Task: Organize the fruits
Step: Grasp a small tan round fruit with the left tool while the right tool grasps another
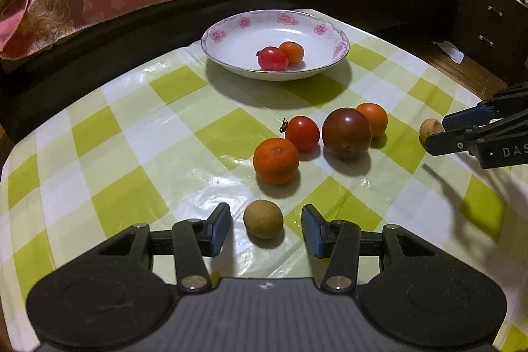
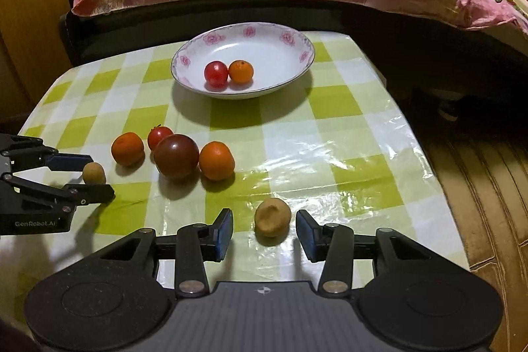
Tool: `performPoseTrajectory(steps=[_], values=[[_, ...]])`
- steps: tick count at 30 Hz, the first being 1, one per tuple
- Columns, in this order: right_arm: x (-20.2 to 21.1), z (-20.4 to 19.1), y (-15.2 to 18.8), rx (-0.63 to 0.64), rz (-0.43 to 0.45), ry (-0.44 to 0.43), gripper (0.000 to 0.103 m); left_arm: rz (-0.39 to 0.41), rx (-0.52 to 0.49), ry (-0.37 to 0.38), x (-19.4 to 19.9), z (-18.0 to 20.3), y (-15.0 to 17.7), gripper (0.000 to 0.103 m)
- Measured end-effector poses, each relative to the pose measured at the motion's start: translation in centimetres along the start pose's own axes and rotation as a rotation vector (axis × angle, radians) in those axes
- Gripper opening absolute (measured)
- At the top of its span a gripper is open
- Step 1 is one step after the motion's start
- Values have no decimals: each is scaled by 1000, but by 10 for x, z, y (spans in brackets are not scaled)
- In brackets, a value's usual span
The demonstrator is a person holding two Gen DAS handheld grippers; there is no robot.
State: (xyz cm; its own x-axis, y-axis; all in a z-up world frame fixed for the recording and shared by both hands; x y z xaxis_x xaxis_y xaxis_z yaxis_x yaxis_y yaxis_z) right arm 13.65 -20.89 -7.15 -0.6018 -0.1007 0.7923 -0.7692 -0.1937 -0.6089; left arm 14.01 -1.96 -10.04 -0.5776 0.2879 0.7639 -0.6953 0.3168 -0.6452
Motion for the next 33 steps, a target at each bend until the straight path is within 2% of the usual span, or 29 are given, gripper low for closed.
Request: performPoseTrajectory(steps=[15,24,28,30,33], values=[[-11,3,4,-10,-19,4,39,21,2,-12,5,1,4,53],[-15,6,2,-13,-11,18,38,20,-9,-3,5,6,3,40],[-16,7,2,6,-10,39,31,17,-20,2,5,9,3,34],[-15,8,2,7,-8,48,23,16,-17,2,5,10,2,34],[-15,8,1,11,-10,48,23,11,-18,4,5,10,2,33]])
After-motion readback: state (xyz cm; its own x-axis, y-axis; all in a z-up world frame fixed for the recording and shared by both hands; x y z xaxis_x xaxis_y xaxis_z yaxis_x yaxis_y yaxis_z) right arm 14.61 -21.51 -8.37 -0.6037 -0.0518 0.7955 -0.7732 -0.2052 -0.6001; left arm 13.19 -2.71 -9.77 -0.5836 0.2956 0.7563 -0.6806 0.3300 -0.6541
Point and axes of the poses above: each gripper's, at about its wrist camera, not at the fingertips, and x roughly against the way its jaws point, z to its right, y to its underside, the point moved 8 cm from there along -x, roughly the way its jaws point, and after that the axes turned 2 degrees about y, right-handed, at the moved point
